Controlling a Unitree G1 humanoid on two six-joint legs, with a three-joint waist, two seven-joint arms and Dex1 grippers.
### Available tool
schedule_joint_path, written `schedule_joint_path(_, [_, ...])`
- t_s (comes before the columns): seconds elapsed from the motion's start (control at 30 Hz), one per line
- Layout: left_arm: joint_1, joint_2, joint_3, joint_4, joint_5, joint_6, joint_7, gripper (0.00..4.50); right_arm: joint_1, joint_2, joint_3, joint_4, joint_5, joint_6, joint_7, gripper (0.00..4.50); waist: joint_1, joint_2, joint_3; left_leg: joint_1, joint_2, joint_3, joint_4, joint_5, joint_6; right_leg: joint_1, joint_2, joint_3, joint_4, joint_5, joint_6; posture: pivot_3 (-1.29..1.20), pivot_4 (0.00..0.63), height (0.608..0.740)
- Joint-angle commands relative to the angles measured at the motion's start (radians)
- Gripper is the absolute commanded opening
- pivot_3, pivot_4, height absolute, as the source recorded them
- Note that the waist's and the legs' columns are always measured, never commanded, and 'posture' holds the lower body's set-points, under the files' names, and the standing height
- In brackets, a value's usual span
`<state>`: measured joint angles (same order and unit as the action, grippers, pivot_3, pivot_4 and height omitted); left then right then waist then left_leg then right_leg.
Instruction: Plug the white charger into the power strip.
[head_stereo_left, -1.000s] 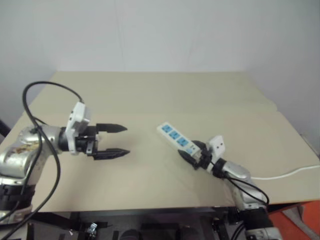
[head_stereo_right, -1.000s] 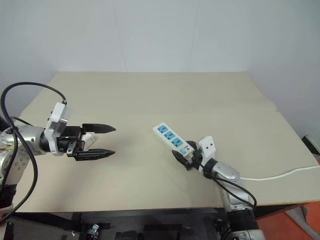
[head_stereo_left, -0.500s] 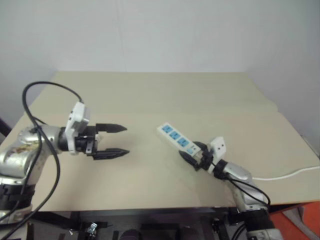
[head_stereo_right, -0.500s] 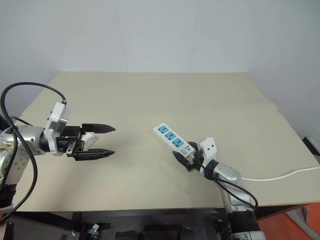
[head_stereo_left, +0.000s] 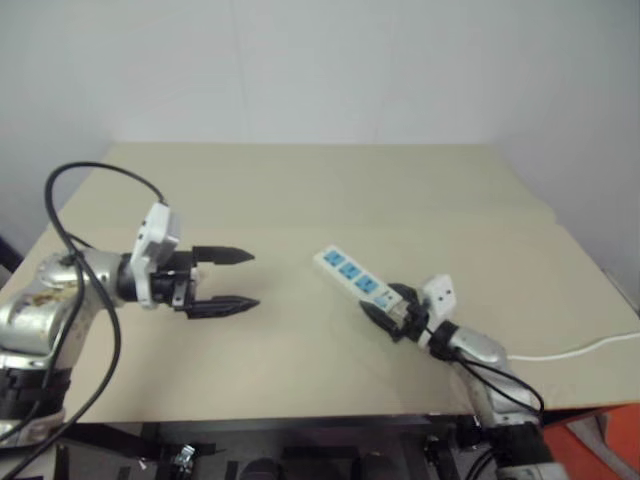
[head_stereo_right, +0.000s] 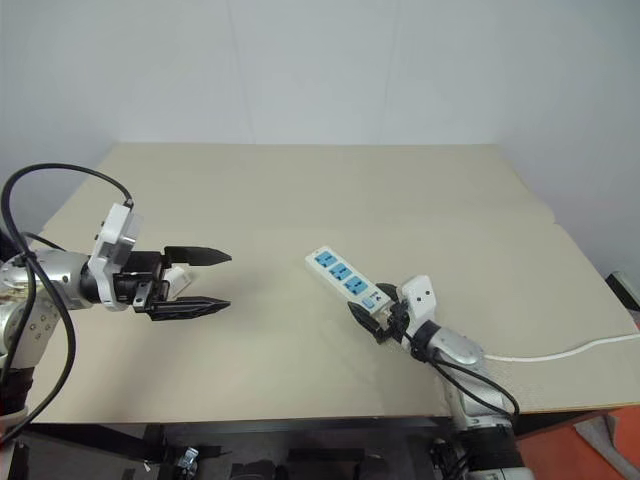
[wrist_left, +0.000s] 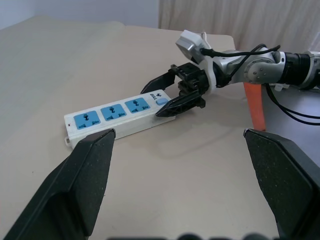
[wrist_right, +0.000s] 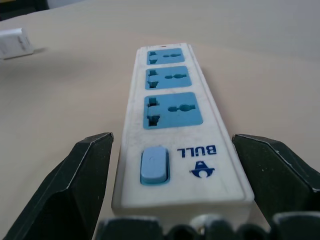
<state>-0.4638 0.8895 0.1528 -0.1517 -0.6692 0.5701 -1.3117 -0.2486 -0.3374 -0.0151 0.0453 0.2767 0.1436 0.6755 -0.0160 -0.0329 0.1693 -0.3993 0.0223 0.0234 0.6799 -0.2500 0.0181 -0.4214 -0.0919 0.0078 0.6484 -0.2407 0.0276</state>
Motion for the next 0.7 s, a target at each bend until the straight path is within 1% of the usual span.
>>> schedule_joint_path(0.03, [-0.022, 0.002, 0.006, -0.004, -0.002, -0.017, -0.001, 4.50, 0.007, -0.020, -0.015, -0.075, 0.006, -0.019, 0.002, 4.45, 0.000, 0.000, 0.000, 0.000, 0.000, 0.000, 0.000, 0.000, 0.000, 0.000, 0.000, 0.000, 0.000, 0.000, 0.000, 0.00, 0.150, 0.740])
schedule_joint_path(0.37, [-0.024, -0.003, 0.003, -0.006, -0.002, -0.018, 0.002, 4.50, 0.022, 0.002, 0.006, -0.025, -0.013, -0.023, -0.017, 4.45, 0.000, 0.000, 0.000, 0.000, 0.000, 0.001, 0.000, 0.000, 0.000, 0.000, 0.000, 0.000, 0.000, 0.000, 0.000, 0.00, 0.150, 0.740])
schedule_joint_path(0.7, [-0.026, 0.002, 0.007, -0.004, 0.000, -0.019, 0.003, 4.50, -0.015, 0.052, 0.013, 0.090, -0.041, -0.081, -0.034, 4.45, -0.003, 0.000, 0.000, 0.000, 0.001, 0.001, 0.000, 0.000, 0.000, 0.000, 0.000, 0.000, 0.000, 0.000, 0.000, 0.00, 0.150, 0.740])
